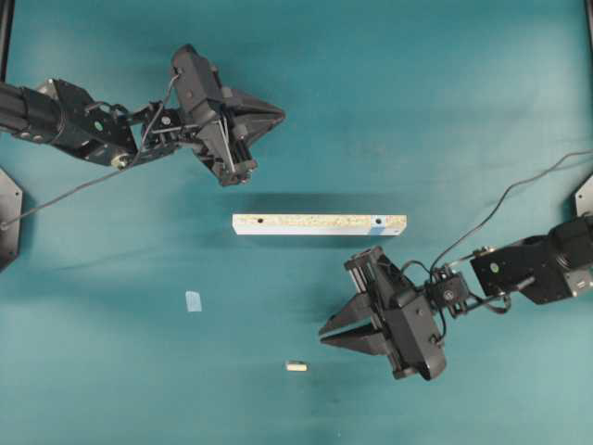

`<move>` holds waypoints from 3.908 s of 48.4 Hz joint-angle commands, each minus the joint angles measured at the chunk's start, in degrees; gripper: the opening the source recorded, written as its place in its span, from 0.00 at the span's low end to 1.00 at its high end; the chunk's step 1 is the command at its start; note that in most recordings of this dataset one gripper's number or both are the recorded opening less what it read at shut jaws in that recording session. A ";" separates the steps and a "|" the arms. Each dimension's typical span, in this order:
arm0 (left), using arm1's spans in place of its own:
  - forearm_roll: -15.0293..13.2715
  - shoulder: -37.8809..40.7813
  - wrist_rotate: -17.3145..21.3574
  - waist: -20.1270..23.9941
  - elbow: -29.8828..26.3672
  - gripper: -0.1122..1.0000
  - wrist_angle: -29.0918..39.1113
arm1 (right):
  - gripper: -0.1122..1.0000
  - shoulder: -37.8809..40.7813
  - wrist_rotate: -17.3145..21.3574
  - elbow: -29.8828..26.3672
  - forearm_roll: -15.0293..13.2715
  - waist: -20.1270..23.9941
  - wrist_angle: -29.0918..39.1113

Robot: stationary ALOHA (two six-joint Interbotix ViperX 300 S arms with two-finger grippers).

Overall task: Insert the rod into the hole on the wooden board.
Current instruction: 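Move left gripper to the board's left end and right gripper toward the peg, then lower the open right gripper over the small wooden peg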

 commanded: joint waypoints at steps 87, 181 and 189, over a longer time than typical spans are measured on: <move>2.37 -15.38 -0.53 -15.91 -4.04 1.00 41.48 | 0.85 -7.21 31.90 -33.31 0.18 1.23 79.28; 2.37 -10.37 -0.70 -16.00 -4.39 1.00 37.00 | 0.84 9.67 32.17 -46.67 0.26 5.27 81.47; 2.37 -10.37 -0.70 -16.17 -4.39 1.00 37.00 | 0.80 9.76 32.17 -46.67 0.26 5.27 81.47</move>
